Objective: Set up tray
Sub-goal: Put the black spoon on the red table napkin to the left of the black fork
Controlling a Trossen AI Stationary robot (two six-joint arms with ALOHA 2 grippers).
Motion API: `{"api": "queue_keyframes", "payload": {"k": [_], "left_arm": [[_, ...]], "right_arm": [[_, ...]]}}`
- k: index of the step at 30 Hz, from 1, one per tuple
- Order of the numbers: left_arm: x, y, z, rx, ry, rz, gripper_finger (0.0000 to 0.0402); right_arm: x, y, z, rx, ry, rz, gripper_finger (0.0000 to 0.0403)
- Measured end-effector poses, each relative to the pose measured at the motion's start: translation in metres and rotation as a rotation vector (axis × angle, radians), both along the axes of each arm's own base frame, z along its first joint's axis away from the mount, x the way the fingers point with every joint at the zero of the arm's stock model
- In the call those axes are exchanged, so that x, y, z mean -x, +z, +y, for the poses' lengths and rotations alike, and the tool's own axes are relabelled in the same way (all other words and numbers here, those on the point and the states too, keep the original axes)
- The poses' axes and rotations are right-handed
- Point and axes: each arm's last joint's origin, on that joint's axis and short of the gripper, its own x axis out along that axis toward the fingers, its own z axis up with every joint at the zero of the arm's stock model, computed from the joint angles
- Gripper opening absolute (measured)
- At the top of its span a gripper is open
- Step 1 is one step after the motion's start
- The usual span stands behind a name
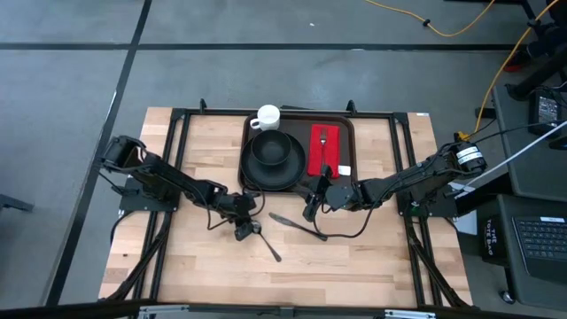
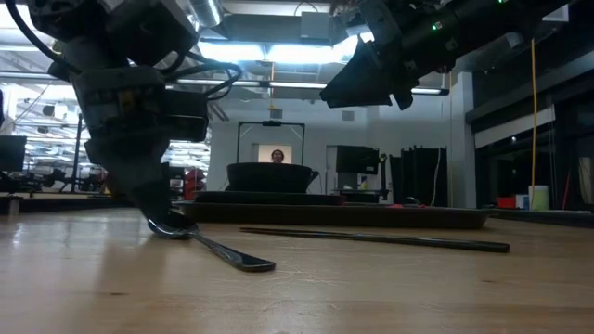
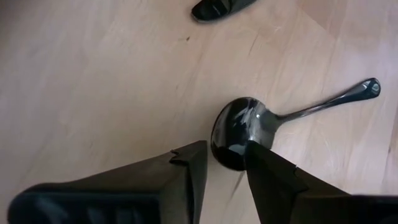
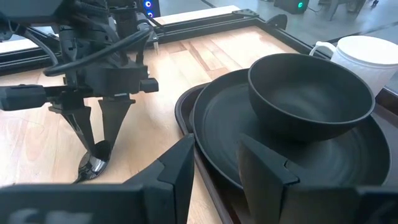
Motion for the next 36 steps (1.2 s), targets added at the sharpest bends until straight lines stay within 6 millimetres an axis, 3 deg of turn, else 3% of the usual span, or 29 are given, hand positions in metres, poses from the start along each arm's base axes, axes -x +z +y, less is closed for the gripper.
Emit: {"api": "queue_keyframes", "payload": {"k": [13, 21, 29, 36], "left_arm": [[-0.006, -0.002, -0.003, 0.023, -0.06, -0.054, 0.0077], [-0.006, -0.002, -0.003, 0.028, -0.087, -0.064, 0.0011], [-0.007, 0.002, -0.003, 0.013, -0.1, -0.095, 0.0004], [-0.005, 0.022, 0.0, -0.021, -0.124, -0.178, 0.0002]], "right_arm": [[0.0, 0.0, 0.0, 0.0, 0.0, 0.0, 0.0124], [0.0, 0.0, 0.0, 0.0, 0.0, 0.0, 0.0124], [0.0, 0.0, 0.0, -0.001, 0.0, 0.0, 0.0124], [0.0, 0.0, 0.0, -0.001, 0.0, 0.0, 0.0124]]}}
